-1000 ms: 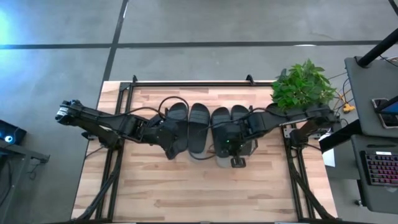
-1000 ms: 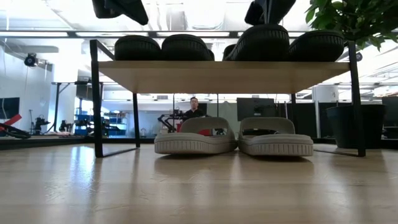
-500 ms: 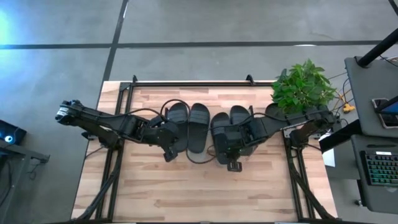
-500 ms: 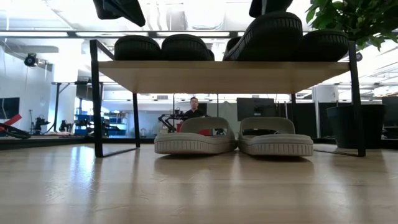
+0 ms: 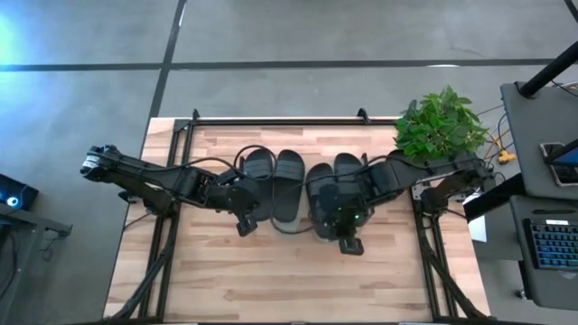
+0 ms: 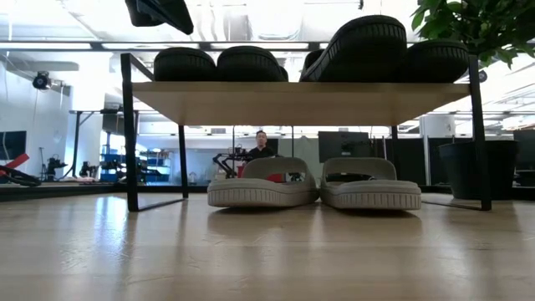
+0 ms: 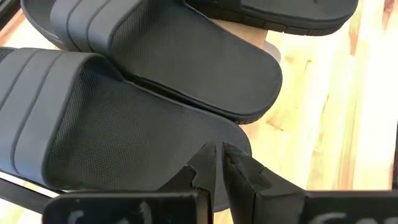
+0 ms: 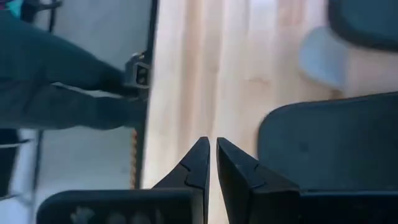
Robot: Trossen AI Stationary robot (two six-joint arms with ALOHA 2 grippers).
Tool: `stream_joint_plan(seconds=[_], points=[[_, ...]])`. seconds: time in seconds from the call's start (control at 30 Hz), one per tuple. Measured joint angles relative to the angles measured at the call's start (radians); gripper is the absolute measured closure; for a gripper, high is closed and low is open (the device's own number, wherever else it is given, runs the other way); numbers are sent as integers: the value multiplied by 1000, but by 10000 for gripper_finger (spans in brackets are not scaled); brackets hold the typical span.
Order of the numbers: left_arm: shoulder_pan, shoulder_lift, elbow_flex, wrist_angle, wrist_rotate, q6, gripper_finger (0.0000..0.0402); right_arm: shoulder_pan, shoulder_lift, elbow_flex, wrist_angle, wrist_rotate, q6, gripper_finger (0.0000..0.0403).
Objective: Pick and place slides into the shelf
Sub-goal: Adjust the black slippers on the shelf
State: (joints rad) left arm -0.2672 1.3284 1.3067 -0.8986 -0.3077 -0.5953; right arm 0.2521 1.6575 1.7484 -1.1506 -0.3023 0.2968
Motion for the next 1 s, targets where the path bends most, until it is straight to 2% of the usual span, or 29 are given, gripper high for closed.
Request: stream_joint_plan(seconds=[0.3, 0.47, 0.63, 0.77, 1.0], points=[[0, 0, -4, 0, -3, 8, 391, 57, 57, -67, -43, -15, -11, 381], [1, 0, -4, 0, -3, 8, 391, 67, 74, -111, 6, -8, -25, 381], [1, 0, -4, -1, -3, 9, 391, 67, 73, -137, 59, 103, -19, 381], [1, 0, -4, -4, 0, 9, 391, 66, 80, -143, 47, 238, -17, 381], [1, 0, -5, -10, 1, 10, 391, 50, 80, -143, 41, 378, -17, 381]])
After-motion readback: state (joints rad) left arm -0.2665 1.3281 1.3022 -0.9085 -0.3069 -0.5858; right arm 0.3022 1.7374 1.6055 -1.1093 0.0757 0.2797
